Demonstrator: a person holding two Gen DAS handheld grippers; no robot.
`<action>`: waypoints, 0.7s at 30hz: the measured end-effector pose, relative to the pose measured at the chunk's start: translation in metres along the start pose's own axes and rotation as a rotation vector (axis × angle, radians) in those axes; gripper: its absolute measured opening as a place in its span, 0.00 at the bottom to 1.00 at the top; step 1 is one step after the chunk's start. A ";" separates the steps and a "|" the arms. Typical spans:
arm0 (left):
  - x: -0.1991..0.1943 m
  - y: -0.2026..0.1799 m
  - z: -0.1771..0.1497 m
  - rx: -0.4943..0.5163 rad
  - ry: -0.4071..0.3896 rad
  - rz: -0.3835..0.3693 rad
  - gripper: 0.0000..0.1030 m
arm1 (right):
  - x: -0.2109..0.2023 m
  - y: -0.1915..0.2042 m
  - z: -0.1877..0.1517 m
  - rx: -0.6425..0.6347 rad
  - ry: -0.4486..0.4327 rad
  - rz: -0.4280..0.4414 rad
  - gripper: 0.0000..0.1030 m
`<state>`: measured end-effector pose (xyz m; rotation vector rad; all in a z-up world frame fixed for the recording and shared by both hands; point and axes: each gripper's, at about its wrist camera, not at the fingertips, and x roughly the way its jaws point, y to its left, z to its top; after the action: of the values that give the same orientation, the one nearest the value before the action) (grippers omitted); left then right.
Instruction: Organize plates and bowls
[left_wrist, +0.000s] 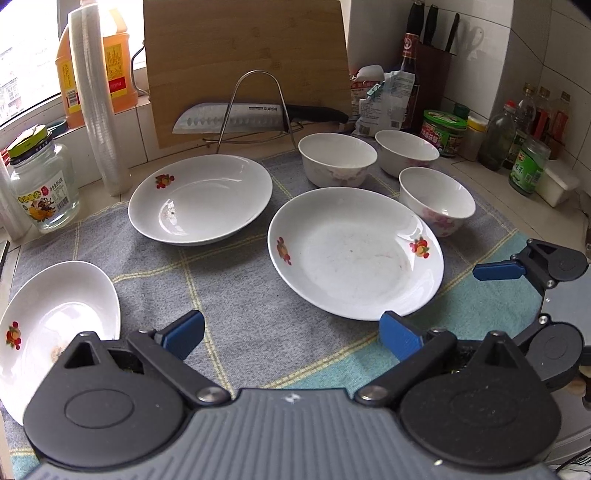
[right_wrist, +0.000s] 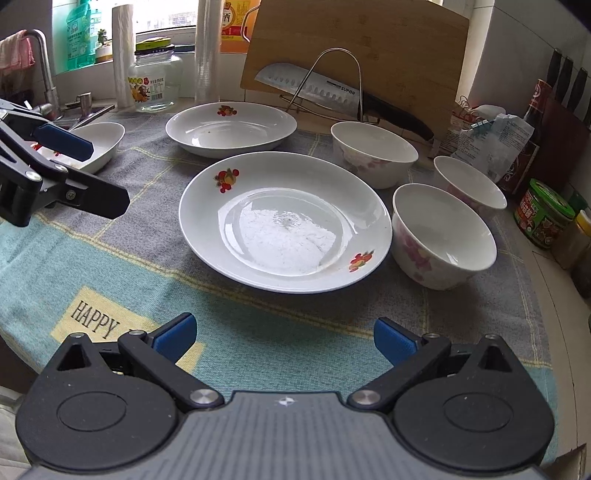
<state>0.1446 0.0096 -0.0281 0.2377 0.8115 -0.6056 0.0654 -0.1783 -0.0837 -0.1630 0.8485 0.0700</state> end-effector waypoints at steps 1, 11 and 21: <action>0.002 -0.005 0.002 -0.003 0.002 0.011 0.98 | 0.002 -0.005 -0.001 -0.017 -0.002 0.007 1.00; 0.020 -0.031 0.012 -0.064 0.024 0.068 0.98 | 0.019 -0.040 0.000 -0.098 -0.031 0.127 1.00; 0.043 -0.016 0.033 -0.053 0.079 0.012 0.98 | 0.042 -0.038 0.005 -0.122 -0.049 0.198 1.00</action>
<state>0.1775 -0.0353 -0.0373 0.2189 0.9007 -0.5659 0.1018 -0.2147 -0.1079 -0.1903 0.8101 0.3109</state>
